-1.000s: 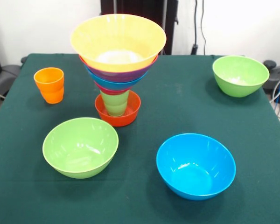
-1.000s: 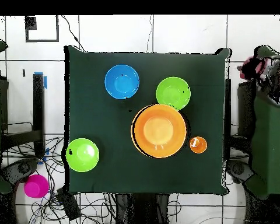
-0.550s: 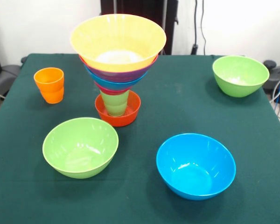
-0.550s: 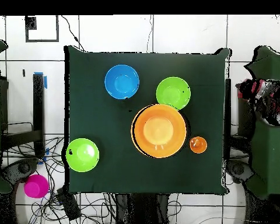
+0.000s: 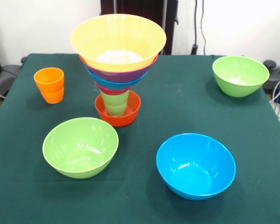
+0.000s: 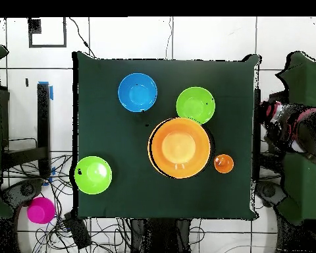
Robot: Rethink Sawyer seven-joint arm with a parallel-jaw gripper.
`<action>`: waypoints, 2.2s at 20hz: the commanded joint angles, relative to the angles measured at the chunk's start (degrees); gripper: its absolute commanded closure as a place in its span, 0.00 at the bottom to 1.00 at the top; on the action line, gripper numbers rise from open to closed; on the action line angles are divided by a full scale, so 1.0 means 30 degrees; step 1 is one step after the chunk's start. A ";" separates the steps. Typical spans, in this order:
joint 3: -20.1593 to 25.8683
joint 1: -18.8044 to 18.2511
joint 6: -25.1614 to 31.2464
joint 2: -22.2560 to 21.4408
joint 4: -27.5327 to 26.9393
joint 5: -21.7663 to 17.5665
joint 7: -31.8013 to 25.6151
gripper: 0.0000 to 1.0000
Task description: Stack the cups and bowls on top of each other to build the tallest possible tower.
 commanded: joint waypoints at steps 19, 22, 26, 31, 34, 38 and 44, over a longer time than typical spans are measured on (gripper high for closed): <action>-0.2544 0.1498 -0.6226 0.0228 0.7477 0.0818 0.4086 0.00; -0.2703 0.1692 -0.6410 -0.0046 0.7898 0.1159 0.4040 0.00; -0.3060 0.1813 -0.5988 0.0200 0.7345 0.1322 0.3314 0.00; -0.4095 0.2271 -0.6509 0.1409 0.6178 0.0650 0.3273 0.00; -0.4718 0.2748 -0.6855 0.2132 0.5386 0.0349 0.3300 0.00; -0.5246 0.2935 -0.6184 0.2028 0.4441 0.0316 0.2778 0.00; -0.6298 0.3211 -0.6426 0.2475 0.3379 0.0138 0.2700 0.00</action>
